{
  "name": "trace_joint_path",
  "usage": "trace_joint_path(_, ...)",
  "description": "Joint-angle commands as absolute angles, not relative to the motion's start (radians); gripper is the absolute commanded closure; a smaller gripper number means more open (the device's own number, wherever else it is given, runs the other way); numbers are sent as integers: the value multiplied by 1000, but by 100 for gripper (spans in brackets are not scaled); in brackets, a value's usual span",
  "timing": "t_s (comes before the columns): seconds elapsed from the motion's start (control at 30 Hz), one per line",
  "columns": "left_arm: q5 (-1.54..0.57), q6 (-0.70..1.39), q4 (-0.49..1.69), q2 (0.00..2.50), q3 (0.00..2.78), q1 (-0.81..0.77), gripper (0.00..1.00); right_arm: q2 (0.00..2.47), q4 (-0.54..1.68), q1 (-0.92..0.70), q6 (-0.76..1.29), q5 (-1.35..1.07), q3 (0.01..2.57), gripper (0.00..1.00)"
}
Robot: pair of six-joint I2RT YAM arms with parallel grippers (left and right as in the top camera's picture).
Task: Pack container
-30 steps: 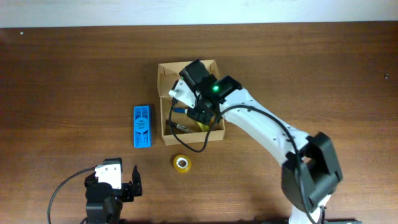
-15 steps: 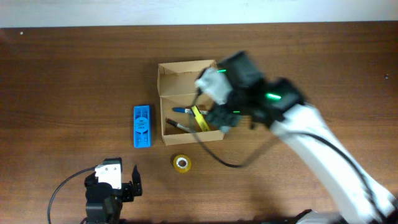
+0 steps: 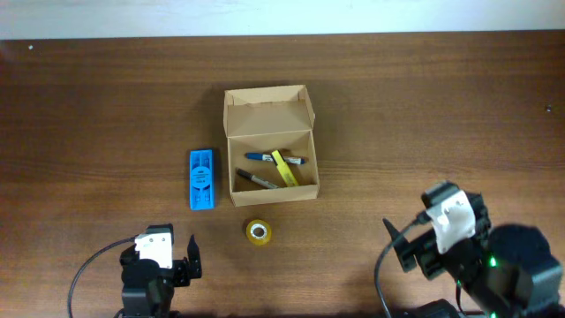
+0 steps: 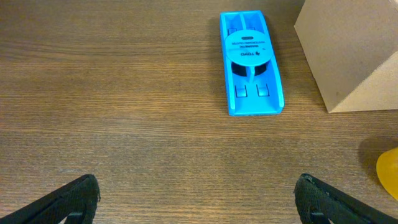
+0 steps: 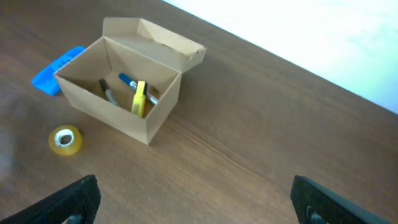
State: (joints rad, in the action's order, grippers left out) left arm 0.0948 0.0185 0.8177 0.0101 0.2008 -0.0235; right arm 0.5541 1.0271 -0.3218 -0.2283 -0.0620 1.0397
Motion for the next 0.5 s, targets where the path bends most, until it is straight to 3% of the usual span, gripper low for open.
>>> trace_joint_path(0.0, 102, 2, 815, 6, 194, -17, 0, 491, 1023, -313, -175, -68, 1002, 1)
trace_joint_path(0.47, 102, 2, 815, 6, 194, -17, 0, 486, 1022, -313, -175, -68, 1002, 1)
